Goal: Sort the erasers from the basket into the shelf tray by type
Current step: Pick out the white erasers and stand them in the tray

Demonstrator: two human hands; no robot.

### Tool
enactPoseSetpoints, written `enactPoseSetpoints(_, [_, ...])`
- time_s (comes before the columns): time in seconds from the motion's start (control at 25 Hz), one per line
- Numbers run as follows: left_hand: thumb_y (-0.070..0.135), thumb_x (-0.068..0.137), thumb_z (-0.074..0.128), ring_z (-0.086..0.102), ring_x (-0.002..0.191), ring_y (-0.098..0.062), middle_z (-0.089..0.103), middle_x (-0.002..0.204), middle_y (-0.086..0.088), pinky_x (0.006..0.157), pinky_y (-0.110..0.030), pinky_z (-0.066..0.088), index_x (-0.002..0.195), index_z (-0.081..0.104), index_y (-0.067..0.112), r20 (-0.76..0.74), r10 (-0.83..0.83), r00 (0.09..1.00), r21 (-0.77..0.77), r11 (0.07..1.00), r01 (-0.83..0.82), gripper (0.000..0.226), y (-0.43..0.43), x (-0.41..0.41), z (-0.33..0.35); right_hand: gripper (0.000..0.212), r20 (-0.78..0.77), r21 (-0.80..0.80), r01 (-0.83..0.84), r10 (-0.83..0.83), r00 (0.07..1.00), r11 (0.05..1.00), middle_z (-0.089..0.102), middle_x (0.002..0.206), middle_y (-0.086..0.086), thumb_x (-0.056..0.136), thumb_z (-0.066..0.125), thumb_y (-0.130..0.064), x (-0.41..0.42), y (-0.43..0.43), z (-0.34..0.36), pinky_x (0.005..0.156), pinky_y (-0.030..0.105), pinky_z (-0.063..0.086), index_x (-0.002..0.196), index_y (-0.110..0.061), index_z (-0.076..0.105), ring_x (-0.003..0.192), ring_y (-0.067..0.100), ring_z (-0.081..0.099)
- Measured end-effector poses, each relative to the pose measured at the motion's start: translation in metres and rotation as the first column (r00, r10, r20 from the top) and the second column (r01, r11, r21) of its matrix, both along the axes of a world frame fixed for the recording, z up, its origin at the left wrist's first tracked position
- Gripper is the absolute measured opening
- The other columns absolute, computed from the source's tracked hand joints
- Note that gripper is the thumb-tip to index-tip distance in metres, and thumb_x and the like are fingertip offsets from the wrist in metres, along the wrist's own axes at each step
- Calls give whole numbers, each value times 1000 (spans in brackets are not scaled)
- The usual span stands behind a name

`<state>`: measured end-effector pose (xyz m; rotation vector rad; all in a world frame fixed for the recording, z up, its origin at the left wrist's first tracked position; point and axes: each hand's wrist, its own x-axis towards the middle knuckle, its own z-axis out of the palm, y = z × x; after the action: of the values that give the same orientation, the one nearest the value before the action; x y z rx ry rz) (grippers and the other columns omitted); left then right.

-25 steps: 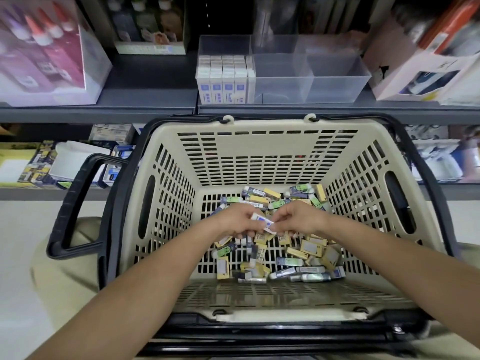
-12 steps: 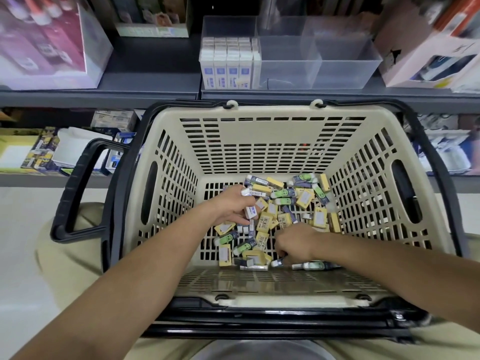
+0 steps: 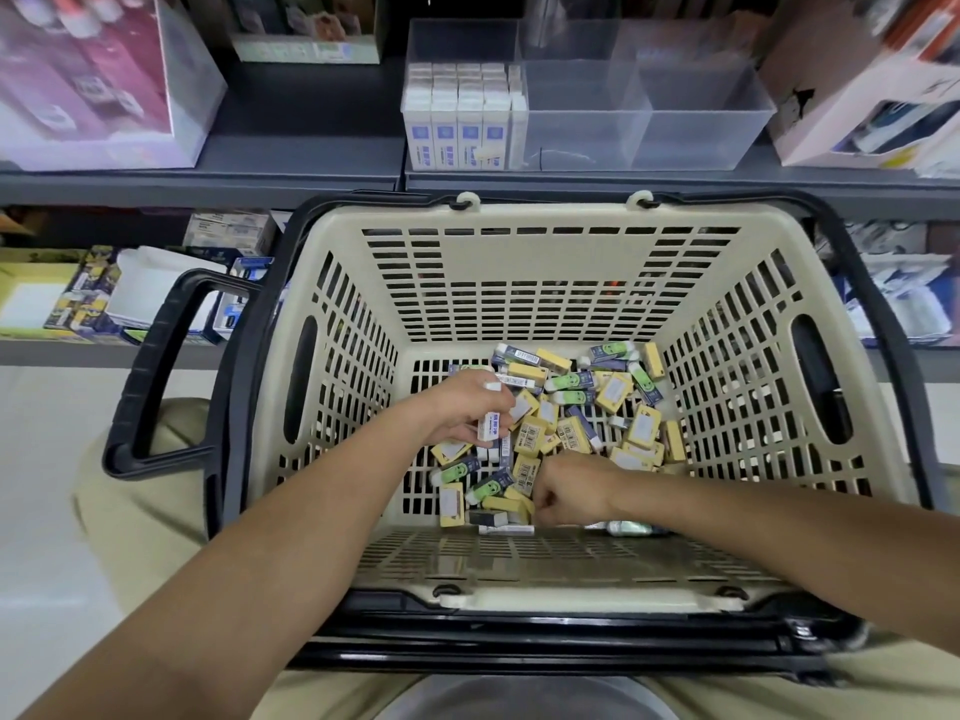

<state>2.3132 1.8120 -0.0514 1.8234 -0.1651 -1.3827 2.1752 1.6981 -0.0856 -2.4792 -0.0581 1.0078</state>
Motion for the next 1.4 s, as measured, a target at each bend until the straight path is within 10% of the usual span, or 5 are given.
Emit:
enactPoseSetpoints(0.64, [2,84,62,61,98,-15,66,94,-5,70,-30,56,99,56,8,-96,22,995,-15,1000,-23,18,-1,4,-9,32,-321,171,256,-192,927,951,61,112,6,87,62,-20,9,9,13,80,27,48,117,-10,59,94,17,57])
enactPoseSetpoints(0.92, [0,85,55,64,89,-19,65,93,-9,71,-29,52,97,60,6,-174,123,977,-82,987,-139,14,-12,0,-3,25,-428,434,834,-737,524,341,63,84,8,86,57,4,25,-44,52,71,23,49,111,0,59,72,14,57])
enactPoseSetpoints(1.12, [11,84,67,63,77,-15,66,86,-5,69,-25,50,97,59,11,-360,37,932,-269,953,-142,15,-17,-16,4,16,-448,510,827,-749,489,235,68,75,4,82,64,-3,16,-47,56,66,19,52,98,-4,64,66,11,62])
enactPoseSetpoints(1.32, [19,87,64,63,76,-19,67,92,-10,57,-23,52,107,53,10,-292,73,954,-182,975,-130,24,-22,-20,1,22,-243,19,358,-343,907,934,67,105,2,89,60,-23,-15,-58,40,79,23,51,108,-14,64,87,10,62])
enactPoseSetpoints(1.4, [21,86,65,64,81,-21,64,103,-13,63,-27,53,118,51,7,-264,47,963,-147,985,-88,37,-22,-18,-1,36,-246,-126,50,-80,966,991,58,125,2,88,61,-21,-24,-58,34,87,26,44,124,-16,57,104,16,57])
